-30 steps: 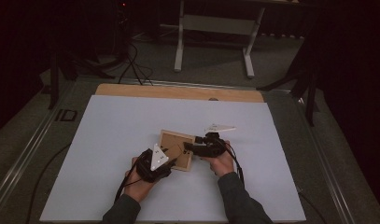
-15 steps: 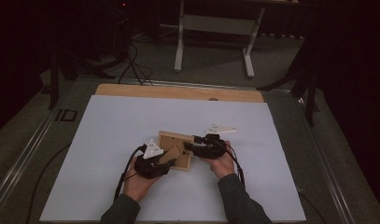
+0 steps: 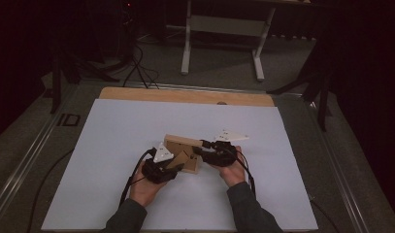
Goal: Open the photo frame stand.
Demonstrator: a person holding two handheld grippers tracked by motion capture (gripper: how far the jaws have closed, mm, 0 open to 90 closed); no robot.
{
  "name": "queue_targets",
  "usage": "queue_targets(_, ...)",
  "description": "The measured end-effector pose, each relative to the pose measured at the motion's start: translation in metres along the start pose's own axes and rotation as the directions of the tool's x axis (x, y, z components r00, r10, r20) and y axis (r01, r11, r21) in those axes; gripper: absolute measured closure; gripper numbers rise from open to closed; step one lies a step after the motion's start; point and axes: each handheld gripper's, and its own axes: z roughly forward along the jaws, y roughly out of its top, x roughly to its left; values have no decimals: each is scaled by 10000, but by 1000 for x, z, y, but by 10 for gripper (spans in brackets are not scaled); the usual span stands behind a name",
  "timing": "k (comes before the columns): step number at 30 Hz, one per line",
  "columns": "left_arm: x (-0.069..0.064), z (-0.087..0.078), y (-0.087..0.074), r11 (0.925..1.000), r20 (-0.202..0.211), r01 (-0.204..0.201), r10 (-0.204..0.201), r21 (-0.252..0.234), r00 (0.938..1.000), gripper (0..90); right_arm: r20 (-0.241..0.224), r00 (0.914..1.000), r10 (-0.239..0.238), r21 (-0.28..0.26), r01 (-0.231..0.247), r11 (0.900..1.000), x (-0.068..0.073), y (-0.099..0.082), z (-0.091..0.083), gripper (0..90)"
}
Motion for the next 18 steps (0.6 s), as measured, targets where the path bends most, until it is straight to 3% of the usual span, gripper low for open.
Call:
queue_targets(11, 2, 11, 5, 9995, -270, 252, -258, -208, 9993, 635, 604, 9978, -285, -158, 295, 9994, 2, 1, -1, 568)
queue_targets(18, 6, 21, 10, 9984, -346, 527, -534, -200, 9980, 638, 1121, 9914, -679, -172, 703, 9974, 3, 2, -3, 570)
